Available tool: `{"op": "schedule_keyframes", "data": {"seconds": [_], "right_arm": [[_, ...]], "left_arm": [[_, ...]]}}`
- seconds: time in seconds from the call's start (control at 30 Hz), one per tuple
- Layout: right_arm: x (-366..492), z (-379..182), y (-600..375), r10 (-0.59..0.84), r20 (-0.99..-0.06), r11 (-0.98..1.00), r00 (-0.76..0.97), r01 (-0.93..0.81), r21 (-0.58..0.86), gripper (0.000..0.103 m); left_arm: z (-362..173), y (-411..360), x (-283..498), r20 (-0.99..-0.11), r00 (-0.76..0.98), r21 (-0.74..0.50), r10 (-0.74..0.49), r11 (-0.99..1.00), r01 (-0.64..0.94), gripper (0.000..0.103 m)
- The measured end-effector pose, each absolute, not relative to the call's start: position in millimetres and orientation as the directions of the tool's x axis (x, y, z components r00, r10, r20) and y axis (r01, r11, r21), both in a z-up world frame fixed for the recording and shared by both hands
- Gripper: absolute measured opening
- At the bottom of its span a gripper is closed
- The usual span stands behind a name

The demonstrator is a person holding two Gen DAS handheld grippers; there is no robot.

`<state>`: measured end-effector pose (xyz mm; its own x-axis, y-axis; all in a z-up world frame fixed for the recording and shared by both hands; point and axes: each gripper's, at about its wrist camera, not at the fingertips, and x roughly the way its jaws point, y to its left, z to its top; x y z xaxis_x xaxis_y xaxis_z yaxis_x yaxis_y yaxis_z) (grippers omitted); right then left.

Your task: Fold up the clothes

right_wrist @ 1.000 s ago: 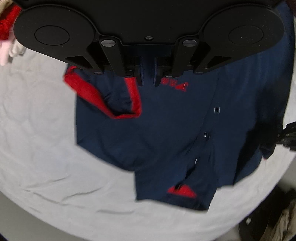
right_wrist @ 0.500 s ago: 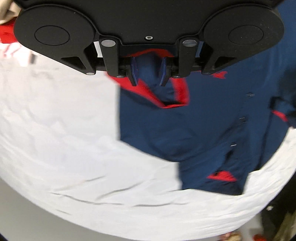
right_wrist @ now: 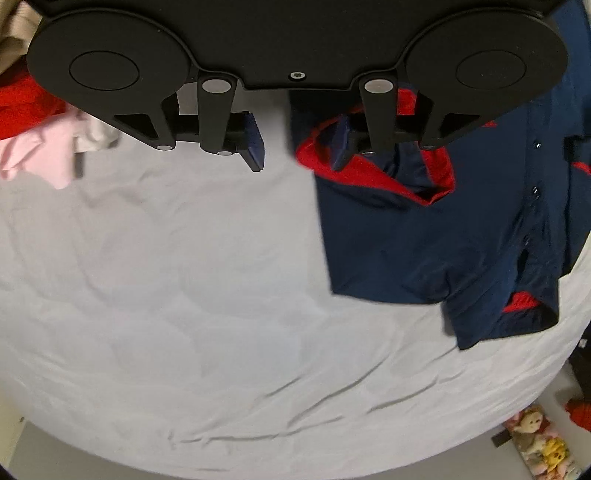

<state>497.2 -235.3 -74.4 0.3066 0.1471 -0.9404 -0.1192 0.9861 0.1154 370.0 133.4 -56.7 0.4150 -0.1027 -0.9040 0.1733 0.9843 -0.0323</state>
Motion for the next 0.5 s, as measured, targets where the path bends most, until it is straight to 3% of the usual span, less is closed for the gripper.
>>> {"op": "schedule_keyframes", "data": {"seconds": [0.07, 0.1, 0.13, 0.5], "right_arm": [[493, -75, -231, 0.162, -0.941, 0.983, 0.296, -0.135, 0.127, 0.025], [491, -74, -228, 0.164, -0.941, 0.982, 0.295, -0.143, 0.126, 0.013], [489, -73, -225, 0.166, -0.942, 0.980, 0.293, -0.154, 0.125, 0.011], [445, -83, -179, 0.225, -0.970, 0.904, 0.092, -0.392, 0.173, 0.012]], "left_arm": [[-57, 130, 367, -0.906, 0.407, -0.038, -0.119, 0.979, 0.202, 0.021], [-56, 128, 364, -0.906, 0.404, -0.039, -0.127, 0.975, 0.219, 0.020], [-54, 127, 360, -0.908, 0.397, -0.043, -0.137, 0.971, 0.237, 0.018], [-68, 114, 337, -0.942, 0.265, -0.112, -0.205, 0.938, 0.328, 0.017]]}}
